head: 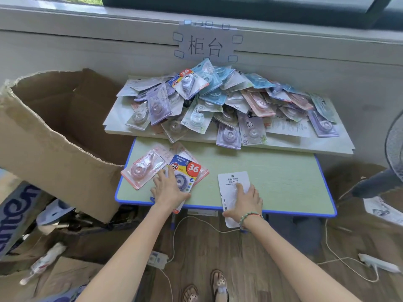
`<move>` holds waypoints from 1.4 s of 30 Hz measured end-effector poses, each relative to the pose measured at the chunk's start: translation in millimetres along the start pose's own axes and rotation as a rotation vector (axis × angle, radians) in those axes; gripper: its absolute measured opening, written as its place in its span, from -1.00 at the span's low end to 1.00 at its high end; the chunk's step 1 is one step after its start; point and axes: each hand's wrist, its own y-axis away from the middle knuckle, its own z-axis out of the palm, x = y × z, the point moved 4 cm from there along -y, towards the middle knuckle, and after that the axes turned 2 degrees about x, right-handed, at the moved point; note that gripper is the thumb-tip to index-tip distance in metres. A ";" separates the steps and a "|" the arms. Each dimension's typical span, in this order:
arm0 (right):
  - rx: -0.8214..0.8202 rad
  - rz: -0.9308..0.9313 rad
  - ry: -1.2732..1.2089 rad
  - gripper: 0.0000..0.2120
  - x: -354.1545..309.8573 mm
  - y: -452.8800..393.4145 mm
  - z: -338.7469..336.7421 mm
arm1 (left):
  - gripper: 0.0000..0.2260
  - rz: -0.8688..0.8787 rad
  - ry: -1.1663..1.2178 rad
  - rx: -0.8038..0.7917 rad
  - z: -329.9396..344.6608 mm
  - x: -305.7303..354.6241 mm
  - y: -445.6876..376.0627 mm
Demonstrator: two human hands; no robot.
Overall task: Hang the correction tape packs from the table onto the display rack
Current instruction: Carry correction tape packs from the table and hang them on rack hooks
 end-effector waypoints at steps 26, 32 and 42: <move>0.527 0.108 -0.447 0.22 110.7 31.6 -142.7 | 0.06 0.182 0.366 0.216 -28.6 156.2 49.8; 0.694 0.295 -0.497 0.21 184.7 87.0 -190.3 | 0.08 0.444 0.481 0.199 -28.5 250.8 86.7; 0.972 0.814 -0.532 0.22 305.6 249.0 -181.6 | 0.03 0.876 0.509 -0.090 16.8 364.9 218.4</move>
